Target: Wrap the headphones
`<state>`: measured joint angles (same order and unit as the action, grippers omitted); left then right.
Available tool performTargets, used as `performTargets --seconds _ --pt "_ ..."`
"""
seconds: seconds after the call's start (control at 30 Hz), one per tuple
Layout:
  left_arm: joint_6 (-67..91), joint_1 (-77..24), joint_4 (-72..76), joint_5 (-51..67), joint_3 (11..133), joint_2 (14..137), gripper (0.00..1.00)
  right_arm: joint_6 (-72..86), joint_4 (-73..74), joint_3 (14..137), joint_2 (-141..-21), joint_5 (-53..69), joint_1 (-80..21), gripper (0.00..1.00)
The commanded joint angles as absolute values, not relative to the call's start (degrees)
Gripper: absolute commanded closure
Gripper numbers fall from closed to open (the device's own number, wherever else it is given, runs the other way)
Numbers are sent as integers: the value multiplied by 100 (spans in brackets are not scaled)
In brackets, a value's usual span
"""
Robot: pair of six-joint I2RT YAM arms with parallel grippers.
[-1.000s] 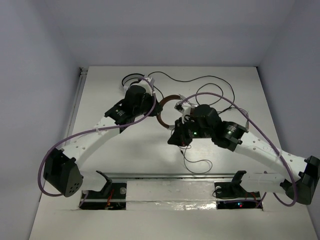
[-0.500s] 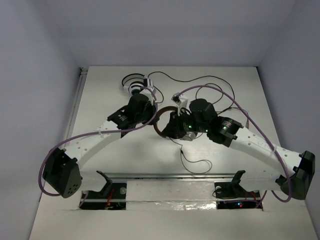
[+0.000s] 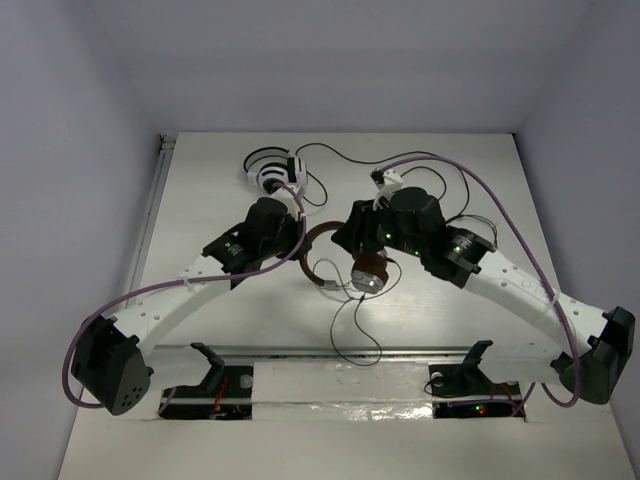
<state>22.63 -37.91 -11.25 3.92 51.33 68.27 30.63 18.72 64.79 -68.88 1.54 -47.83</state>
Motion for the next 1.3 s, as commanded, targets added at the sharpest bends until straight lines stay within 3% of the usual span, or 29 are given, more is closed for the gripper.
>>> performTargets --seconds 0.0,0.17,0.27,0.33,0.43,0.47,0.5,0.77,0.83,0.93,0.97,1.0,1.07,1.27 --pt "2250 -3823 -1055 360 5273 6583 100 3392 1302 6505 -6540 -246 -4527 46" --pt "2320 -3823 -1081 255 5229 6592 100 3910 713 6206 -6284 43 -4131 43" --pt "2356 -3823 -1107 114 5352 6592 100 3771 712 6240 -6258 860 -4131 44" --pt "2338 -3823 -1238 62 5684 6662 100 3631 895 6110 -5970 1062 -4131 50" --pt "2355 -3823 -1231 53 6036 6724 100 3454 1203 5846 -5241 469 -4131 68" --pt "2373 -3745 -1222 70 6116 6724 100 3445 1274 5662 -4655 266 -4131 80" --pt "2417 -3675 -1204 140 6178 6724 100 3445 1344 5582 -4388 81 -4131 83" --pt "2365 -2506 -1493 1397 7179 6706 100 3840 1337 4545 -3754 -475 -4131 94" --pt "2294 -2356 -1782 1441 7521 6724 100 3885 995 4203 -3508 -501 -4131 91" --pt "2215 -2189 -2047 1503 7996 6741 100 3683 686 4000 -3743 -55 -4131 63" --pt "2197 -2188 -2117 1512 8146 6793 100 3596 625 3964 -3892 173 -4131 48" --pt "2180 -2136 -2170 1520 8287 6829 100 3560 502 3903 -4033 332 -4131 43" --pt "2171 -2066 -2329 1599 8709 6899 100 3551 2 3562 -4315 614 -4131 35" --pt "2171 -1890 -2654 1846 9500 7171 100 3665 -1203 2954 -4684 844 -4131 33"
